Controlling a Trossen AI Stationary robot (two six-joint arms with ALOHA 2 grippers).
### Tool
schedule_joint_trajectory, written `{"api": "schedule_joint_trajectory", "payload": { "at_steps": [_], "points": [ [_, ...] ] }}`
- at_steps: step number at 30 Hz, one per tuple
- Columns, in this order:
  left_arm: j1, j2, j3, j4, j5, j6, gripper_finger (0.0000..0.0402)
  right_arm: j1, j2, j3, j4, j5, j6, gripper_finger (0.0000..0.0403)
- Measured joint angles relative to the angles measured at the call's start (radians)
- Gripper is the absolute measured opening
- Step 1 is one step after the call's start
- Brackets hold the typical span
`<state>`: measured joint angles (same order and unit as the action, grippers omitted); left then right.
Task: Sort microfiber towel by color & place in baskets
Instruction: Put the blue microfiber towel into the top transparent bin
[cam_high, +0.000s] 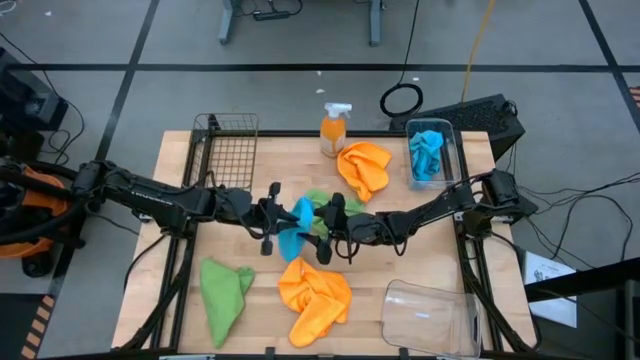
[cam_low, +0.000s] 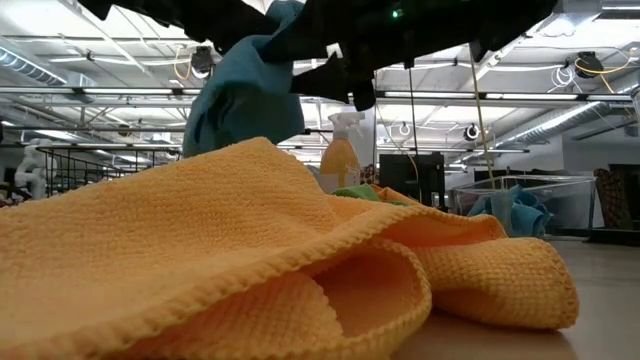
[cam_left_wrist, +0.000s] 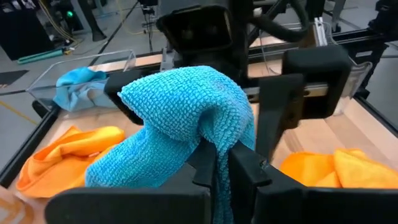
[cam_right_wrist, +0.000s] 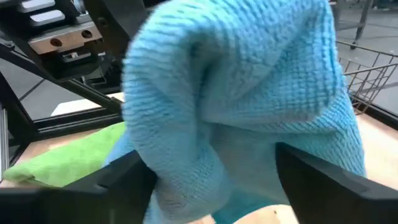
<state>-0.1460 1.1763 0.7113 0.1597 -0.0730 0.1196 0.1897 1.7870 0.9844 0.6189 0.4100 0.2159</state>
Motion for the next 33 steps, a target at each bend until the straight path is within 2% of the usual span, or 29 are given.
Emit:
{"api": "schedule_joint_trajectory", "payload": {
  "at_steps": [4, 11, 12, 15, 18, 23, 28, 33],
  "points": [
    [-0.004, 0.000, 0.000, 0.018, -0.002, 0.001, 0.0023, -0.010, 0.000, 0.000, 0.015, -0.045, -0.018, 0.0216],
    [-0.005, 0.000, 0.000, 0.022, -0.003, 0.000, 0.0024, -0.013, 0.000, 0.000, 0.022, -0.080, -0.022, 0.0031],
    [-0.005, 0.000, 0.000, 0.019, -0.003, 0.000, 0.0024, -0.013, 0.000, 0.000, 0.022, -0.080, -0.029, 0.0017],
    [-0.005, 0.000, 0.000, 0.011, -0.003, -0.002, 0.0029, -0.013, -0.004, 0.000, 0.014, -0.080, -0.034, 0.0017],
    [-0.005, 0.000, 0.001, 0.002, -0.002, -0.010, 0.0052, -0.013, -0.026, 0.000, -0.032, -0.079, -0.034, 0.0015],
    [-0.005, 0.000, 0.001, -0.058, -0.026, -0.036, 0.0129, -0.014, -0.101, 0.000, -0.193, -0.066, -0.021, 0.0005],
    [-0.005, 0.000, 0.001, -0.072, -0.089, -0.036, 0.0209, -0.014, -0.210, 0.000, -0.365, -0.003, -0.019, 0.0003],
    [-0.005, 0.000, 0.001, -0.077, -0.162, -0.036, 0.0254, -0.014, -0.334, 0.000, -0.536, 0.088, -0.026, 0.0003]
  ]
}}
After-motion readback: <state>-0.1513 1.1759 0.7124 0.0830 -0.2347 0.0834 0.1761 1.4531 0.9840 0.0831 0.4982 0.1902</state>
